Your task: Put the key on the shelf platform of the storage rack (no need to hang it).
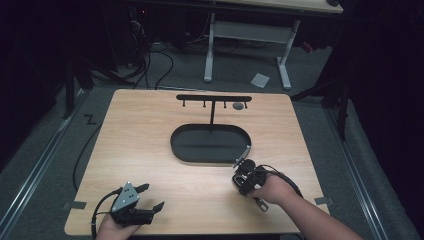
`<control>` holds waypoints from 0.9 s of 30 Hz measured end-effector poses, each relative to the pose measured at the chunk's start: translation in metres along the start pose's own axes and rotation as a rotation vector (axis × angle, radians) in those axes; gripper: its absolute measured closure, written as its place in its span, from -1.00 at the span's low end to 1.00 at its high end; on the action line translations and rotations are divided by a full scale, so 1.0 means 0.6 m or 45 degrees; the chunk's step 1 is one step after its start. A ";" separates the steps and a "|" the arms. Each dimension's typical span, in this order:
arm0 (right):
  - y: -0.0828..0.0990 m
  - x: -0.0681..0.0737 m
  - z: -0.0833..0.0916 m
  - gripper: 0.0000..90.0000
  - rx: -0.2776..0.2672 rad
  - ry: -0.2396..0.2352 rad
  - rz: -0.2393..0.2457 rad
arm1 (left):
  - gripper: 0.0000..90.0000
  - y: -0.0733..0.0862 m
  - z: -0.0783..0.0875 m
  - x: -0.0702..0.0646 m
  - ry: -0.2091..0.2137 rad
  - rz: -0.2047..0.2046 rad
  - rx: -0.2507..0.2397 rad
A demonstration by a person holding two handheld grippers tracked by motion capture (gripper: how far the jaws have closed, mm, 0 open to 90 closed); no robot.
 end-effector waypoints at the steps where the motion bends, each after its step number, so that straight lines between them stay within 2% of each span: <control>1: 0.000 -0.001 -0.001 0.08 -0.002 0.000 0.020 | -0.59 0.000 0.000 0.000 0.000 0.000 0.000; 6: -0.003 0.001 0.002 0.08 0.010 -0.007 0.056 | -0.59 0.000 0.001 0.001 -0.002 0.002 -0.001; 12: -0.016 -0.002 0.028 0.08 -0.032 0.005 0.041 | -0.59 0.001 -0.001 0.000 0.002 -0.001 0.006; 16: -0.023 -0.017 0.056 0.08 -0.055 0.034 0.052 | -0.59 0.001 0.000 0.001 0.000 0.001 0.004; 21: -0.031 -0.028 0.081 0.08 -0.077 0.060 0.037 | -0.59 0.001 0.000 0.001 -0.002 0.003 0.002; 23: -0.037 -0.037 0.097 0.08 -0.087 0.075 0.047 | -0.59 0.001 0.001 0.001 -0.001 0.004 0.000; 27: -0.045 -0.047 0.114 0.08 -0.085 0.093 0.061 | -0.59 0.002 0.001 0.002 -0.003 0.002 0.004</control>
Point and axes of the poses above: each handheld gripper's, and its own axes: z roughly backward along the jaws, y roughly out of its underside, x roughly to its left, the point moved 10 cm from there along -z, roughly forward along the jaws, and after that the axes turned 14 degrees about z, right-handed, at the moved point
